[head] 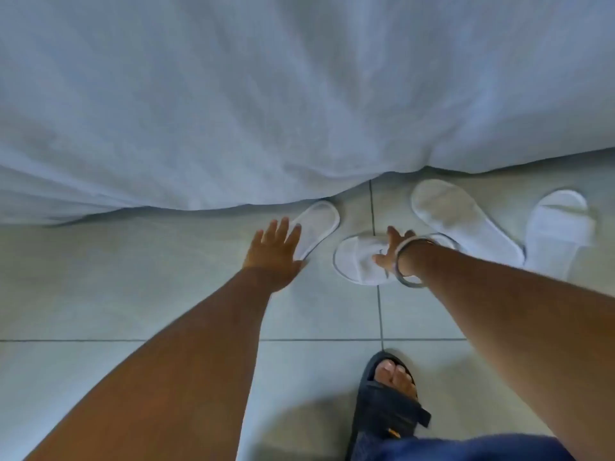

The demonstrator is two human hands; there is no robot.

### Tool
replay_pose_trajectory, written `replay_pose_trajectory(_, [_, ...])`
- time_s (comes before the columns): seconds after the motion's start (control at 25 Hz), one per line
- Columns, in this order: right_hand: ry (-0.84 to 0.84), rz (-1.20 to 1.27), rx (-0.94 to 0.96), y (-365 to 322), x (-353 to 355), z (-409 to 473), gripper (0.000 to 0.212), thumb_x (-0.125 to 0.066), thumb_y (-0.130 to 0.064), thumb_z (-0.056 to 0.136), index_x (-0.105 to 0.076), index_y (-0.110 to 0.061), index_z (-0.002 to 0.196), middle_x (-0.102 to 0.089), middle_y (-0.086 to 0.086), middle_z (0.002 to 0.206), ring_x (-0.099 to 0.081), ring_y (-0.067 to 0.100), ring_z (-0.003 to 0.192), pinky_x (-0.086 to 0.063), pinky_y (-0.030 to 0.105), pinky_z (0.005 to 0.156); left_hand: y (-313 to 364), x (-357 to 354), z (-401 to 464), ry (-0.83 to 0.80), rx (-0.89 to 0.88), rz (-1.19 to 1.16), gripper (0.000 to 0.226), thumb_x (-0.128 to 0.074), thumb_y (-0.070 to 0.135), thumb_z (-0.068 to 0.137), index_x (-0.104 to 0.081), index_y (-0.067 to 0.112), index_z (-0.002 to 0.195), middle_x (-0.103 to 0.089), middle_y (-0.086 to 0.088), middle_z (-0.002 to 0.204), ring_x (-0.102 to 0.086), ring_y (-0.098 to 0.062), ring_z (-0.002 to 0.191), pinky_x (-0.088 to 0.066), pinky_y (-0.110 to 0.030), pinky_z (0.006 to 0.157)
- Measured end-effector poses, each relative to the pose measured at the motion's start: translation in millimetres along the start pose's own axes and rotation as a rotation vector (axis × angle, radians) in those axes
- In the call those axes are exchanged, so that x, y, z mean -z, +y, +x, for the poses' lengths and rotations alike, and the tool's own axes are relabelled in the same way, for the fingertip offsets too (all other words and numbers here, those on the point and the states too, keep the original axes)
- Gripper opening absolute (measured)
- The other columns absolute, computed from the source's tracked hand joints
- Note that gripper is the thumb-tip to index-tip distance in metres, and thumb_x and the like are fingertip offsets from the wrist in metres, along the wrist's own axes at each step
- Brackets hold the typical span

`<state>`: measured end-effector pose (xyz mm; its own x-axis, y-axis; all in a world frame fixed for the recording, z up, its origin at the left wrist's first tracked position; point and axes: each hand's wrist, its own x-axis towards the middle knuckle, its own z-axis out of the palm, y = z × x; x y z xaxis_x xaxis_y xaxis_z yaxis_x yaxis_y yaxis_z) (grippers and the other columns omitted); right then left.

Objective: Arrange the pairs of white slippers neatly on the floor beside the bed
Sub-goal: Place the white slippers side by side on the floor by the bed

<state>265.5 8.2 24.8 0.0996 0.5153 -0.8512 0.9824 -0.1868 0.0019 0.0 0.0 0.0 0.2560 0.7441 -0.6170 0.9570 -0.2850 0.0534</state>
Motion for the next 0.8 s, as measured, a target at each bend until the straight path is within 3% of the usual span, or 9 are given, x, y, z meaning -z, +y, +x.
replay_pose_trajectory(0.08, [-0.014,-0.029,-0.189,-29.9,-7.0,20.0,0.084,-0.03,-0.061,0.093,0.012,-0.014,0.149,0.006,0.025,0.157,-0.008,0.048,0.141,-0.02,0.052,0.111,-4.4,-22.2,12.5,0.003,-0.054,0.006,0.069,-0.027,0.049,0.101,0.004,0.024,0.157,0.013,-0.006,0.166,0.01,-0.027,0.152,0.0,-0.043,0.123])
replay_pose_trajectory(0.24, [-0.057,0.186,-0.336,-69.1,-35.5,37.2,0.085,-0.015,-0.068,0.089,0.013,-0.014,0.149,0.009,0.02,0.158,-0.005,0.054,0.139,-0.017,0.057,0.111,-15.3,-61.6,25.1,0.031,-0.162,-0.005,0.06,-0.025,0.042,0.105,-0.003,0.024,0.158,0.01,-0.01,0.166,0.004,-0.033,0.152,-0.002,-0.042,0.123])
replay_pose_trajectory(0.4, [0.137,0.516,-0.38,-89.5,-106.3,36.8,0.088,-0.033,-0.067,0.088,0.012,-0.024,0.15,0.015,0.019,0.157,-0.005,0.049,0.141,-0.017,0.057,0.111,-53.1,-101.0,19.8,0.095,-0.162,-0.076,0.065,-0.03,0.043,0.103,0.001,0.025,0.157,0.012,-0.01,0.165,0.006,-0.034,0.151,0.0,-0.042,0.122])
replay_pose_trajectory(0.48, [0.264,0.351,-0.294,-105.7,-134.2,33.1,0.092,-0.035,-0.069,0.085,0.011,-0.023,0.15,0.014,0.019,0.158,-0.005,0.052,0.14,-0.016,0.055,0.112,-82.2,-120.1,6.0,0.16,-0.082,-0.15,0.066,-0.029,0.047,0.102,0.004,0.029,0.157,0.013,-0.008,0.166,0.009,-0.032,0.151,0.003,-0.042,0.122])
replay_pose_trajectory(0.68, [0.355,-0.068,0.146,-186.2,-175.6,26.5,0.089,-0.01,-0.068,0.076,0.001,-0.023,0.151,0.006,0.017,0.159,-0.001,0.052,0.14,-0.012,0.053,0.113,-185.5,-163.1,-47.6,0.236,0.311,-0.319,0.066,-0.016,0.052,0.098,0.004,0.031,0.157,0.01,-0.007,0.166,0.009,-0.03,0.151,0.002,-0.044,0.123])
replay_pose_trajectory(0.8, [0.368,-0.156,0.316,-240.1,-182.4,29.5,0.076,-0.027,-0.058,0.088,0.005,-0.027,0.151,0.011,0.014,0.159,0.005,0.049,0.141,-0.009,0.052,0.115,-216.4,-174.4,-68.1,0.263,0.352,-0.342,0.067,-0.013,0.052,0.096,0.003,0.029,0.157,0.008,-0.007,0.166,0.008,-0.029,0.152,0.004,-0.042,0.122])
